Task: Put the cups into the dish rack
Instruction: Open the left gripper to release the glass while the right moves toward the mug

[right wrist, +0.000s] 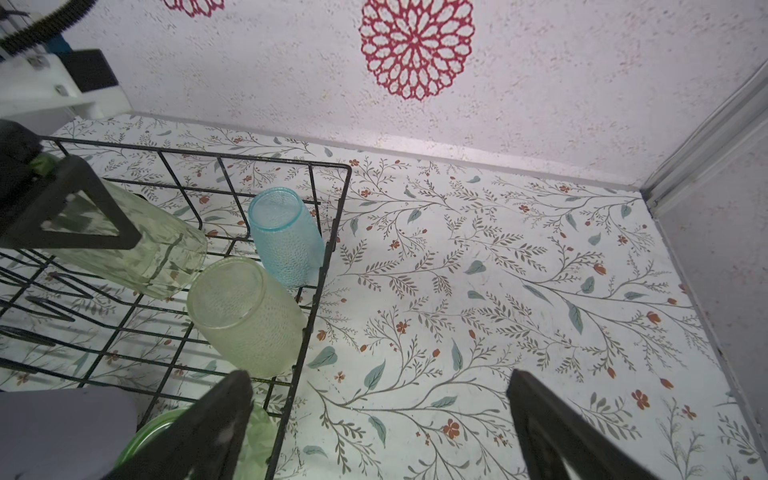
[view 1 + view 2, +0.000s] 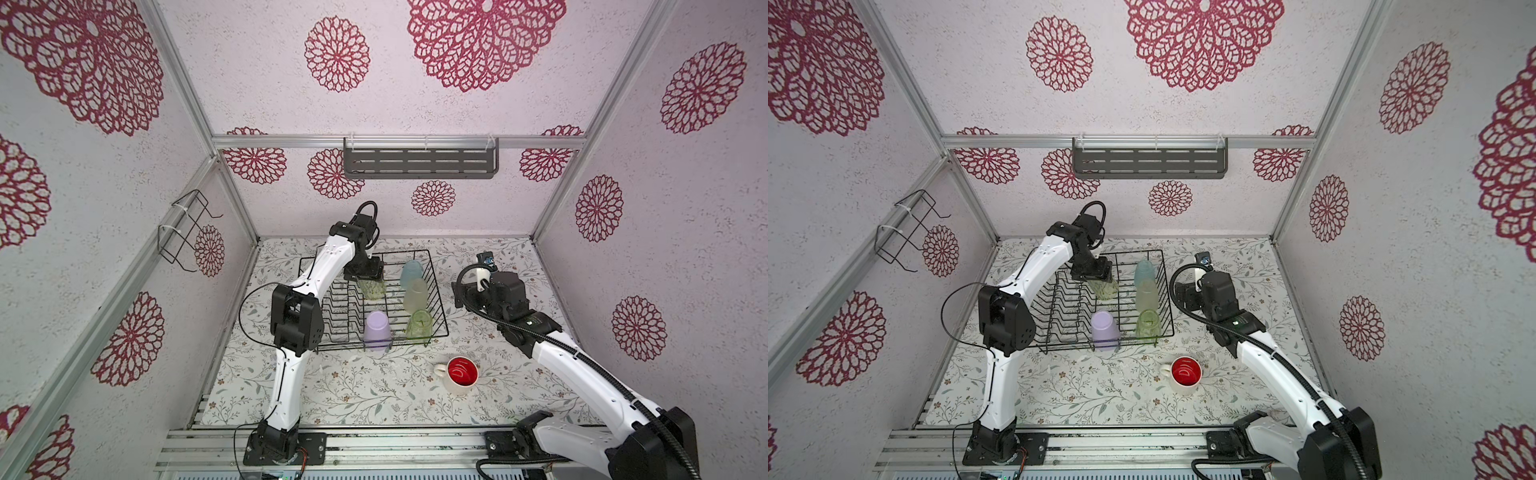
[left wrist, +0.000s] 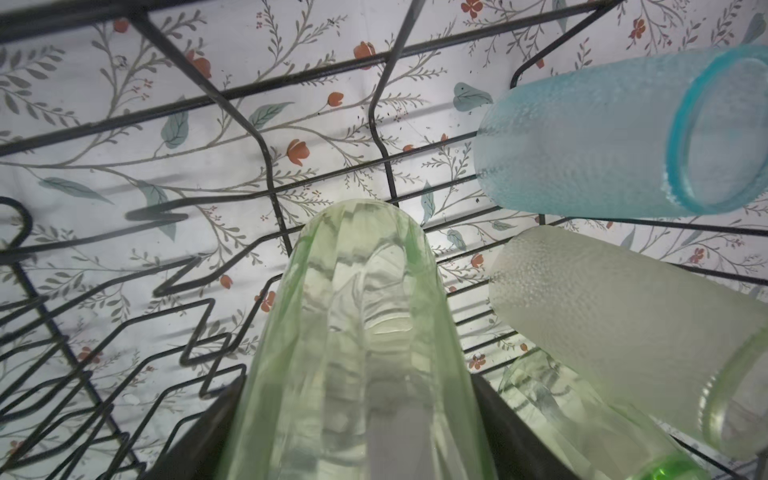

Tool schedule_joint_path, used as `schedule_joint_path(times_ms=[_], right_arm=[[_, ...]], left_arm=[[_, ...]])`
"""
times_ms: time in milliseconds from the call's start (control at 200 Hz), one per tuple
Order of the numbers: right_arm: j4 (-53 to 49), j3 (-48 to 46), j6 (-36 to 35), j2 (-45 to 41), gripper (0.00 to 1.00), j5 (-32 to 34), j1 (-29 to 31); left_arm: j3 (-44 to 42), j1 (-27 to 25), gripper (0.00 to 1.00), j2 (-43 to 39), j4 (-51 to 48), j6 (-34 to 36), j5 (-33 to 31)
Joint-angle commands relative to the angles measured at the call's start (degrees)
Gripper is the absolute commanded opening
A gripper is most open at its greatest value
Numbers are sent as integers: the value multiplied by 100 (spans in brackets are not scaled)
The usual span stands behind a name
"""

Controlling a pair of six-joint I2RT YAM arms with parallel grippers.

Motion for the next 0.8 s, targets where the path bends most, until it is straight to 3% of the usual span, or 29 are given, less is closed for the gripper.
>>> schedule_joint_path(times_ms=[0,145,220,485,500,525,560,791], right_arm=[[243,13,-121,-141,99,170,-15],[467,-59,108,-161,99,344,-18],[484,-26,489,-235,99,126,-33],[860,-377,539,-769,99,-110,-101],[838,-371,528,-760,99,-103,-103],[804,-356,528,-739,99,-93,-96],[770,-333,529,-725,99,-84,-102],[791,-352,512,-690,99,-33,-96]], left_arm=[[203,-27,47,69,-35,82,-201],[204,-33,57,172,21,62,-105],[214,-32,61,215,54,55,-182],[228,-22,72,215,323,1,-116],[241,-16,75,229,319,0,-89],[264,-9,89,250,305,2,-48],[293,-7,93,285,288,-6,-15],[314,-4,95,176,417,-70,-3]])
